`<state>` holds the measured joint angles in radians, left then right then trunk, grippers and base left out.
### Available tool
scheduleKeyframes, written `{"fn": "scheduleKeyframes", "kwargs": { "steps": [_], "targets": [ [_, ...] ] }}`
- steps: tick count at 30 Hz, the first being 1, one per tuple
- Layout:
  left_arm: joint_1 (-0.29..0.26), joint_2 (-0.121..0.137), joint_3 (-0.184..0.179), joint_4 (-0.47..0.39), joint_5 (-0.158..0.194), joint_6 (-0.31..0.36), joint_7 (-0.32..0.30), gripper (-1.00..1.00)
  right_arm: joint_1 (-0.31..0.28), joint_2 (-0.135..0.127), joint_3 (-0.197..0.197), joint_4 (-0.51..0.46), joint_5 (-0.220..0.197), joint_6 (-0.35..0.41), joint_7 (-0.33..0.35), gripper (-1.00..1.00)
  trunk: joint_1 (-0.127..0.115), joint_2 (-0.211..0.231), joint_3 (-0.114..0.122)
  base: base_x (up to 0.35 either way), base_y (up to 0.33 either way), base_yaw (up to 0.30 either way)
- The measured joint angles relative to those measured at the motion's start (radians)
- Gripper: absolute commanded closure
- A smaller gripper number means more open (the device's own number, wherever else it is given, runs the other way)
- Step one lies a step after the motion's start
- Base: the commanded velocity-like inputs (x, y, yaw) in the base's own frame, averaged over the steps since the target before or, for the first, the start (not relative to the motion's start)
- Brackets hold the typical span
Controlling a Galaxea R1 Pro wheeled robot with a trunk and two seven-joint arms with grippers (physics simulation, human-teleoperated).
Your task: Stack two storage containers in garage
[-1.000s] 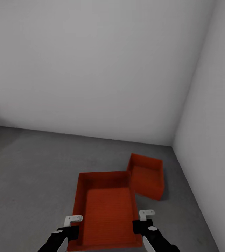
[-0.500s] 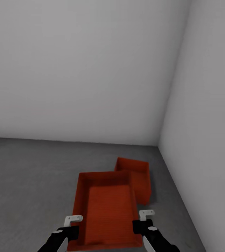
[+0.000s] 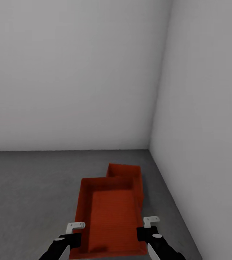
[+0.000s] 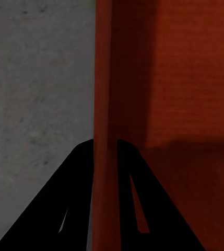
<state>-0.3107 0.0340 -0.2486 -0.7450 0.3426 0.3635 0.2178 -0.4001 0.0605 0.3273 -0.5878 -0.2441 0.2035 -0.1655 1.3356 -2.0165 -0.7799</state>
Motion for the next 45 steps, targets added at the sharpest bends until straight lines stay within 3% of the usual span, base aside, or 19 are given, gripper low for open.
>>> {"fn": "scheduleKeyframes", "kwargs": {
  "steps": [10, 17, 45],
  "targets": [
    [0.0, 0.0, 0.0, 0.0, 0.001, 0.0, 0.0, 1.0, 0.0, 0.0, 0.0, 0.0, 0.0, 0.0, 0.0, 1.0, 0.0, 0.0, 0.006, 0.018, 0.0, -0.265],
    [0.0, 0.0, 0.0, 0.0, 0.001, 0.0, 0.0, 1.0, 0.0, 0.0, 0.0, 0.0, 0.0, 0.0, 0.0, 1.0, -0.001, 0.0, 0.009, 0.248, 0.047, -0.222],
    [0.0, 0.0, 0.0, 0.0, 0.001, 0.0, 0.001, 1.0, 0.0, 0.0, 0.0, 0.001, 0.0, 0.0, 0.0, 1.0, -0.001, 0.0, 0.01, 0.318, 0.059, -0.012]
  ]
}}
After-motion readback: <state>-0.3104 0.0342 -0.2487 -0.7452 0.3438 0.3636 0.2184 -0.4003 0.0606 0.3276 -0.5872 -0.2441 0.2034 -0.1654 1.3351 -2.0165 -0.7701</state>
